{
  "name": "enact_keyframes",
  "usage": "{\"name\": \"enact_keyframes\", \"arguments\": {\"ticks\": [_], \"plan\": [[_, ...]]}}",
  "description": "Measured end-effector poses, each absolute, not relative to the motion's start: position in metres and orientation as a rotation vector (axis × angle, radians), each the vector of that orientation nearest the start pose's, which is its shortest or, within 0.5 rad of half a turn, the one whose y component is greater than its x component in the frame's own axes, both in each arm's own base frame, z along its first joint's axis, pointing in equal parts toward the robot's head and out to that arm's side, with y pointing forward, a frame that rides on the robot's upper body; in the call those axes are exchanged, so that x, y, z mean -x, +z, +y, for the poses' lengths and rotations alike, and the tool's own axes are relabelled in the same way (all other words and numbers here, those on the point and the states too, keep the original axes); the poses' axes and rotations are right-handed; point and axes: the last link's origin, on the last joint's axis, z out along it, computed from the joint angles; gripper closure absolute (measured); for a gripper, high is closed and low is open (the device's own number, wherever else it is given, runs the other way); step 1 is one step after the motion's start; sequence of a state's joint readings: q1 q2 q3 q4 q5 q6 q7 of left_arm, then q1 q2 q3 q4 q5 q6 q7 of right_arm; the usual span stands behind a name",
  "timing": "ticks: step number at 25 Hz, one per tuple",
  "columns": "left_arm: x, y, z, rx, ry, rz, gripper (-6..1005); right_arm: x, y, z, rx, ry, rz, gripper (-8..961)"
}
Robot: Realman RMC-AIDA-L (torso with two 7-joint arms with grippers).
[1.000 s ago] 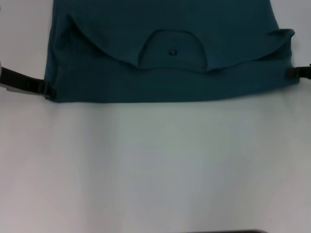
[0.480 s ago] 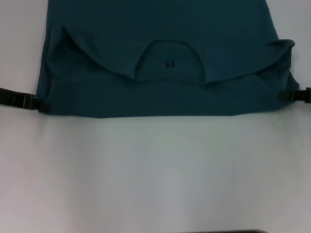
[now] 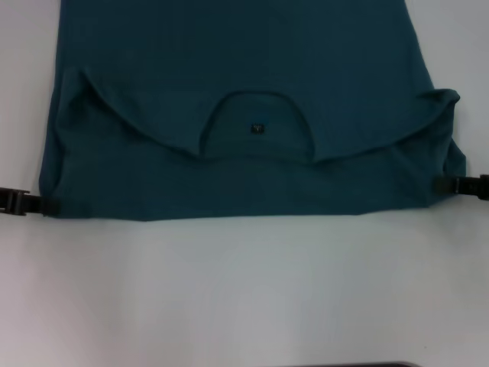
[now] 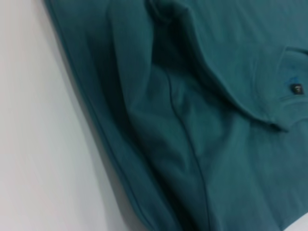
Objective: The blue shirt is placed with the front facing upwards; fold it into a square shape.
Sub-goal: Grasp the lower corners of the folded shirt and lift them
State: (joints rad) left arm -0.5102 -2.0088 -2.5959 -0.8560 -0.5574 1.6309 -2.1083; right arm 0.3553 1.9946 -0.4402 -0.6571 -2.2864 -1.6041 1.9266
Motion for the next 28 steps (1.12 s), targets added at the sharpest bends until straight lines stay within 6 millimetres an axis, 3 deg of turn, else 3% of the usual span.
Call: {"name": "enact_keyframes", "arguments": {"ticks": [13,28], "plan": [[0.344,0.059,0.267,2.54,-0.108,-1.634,1001,-0.383,0.048,0.209,2.256,0.615,1.748,916],[0.357,0.066,0.232,2.572,-0.161,-1.68,1000,-0.387,0.045,0.175,2.288,0.639,1.786,917]]}}
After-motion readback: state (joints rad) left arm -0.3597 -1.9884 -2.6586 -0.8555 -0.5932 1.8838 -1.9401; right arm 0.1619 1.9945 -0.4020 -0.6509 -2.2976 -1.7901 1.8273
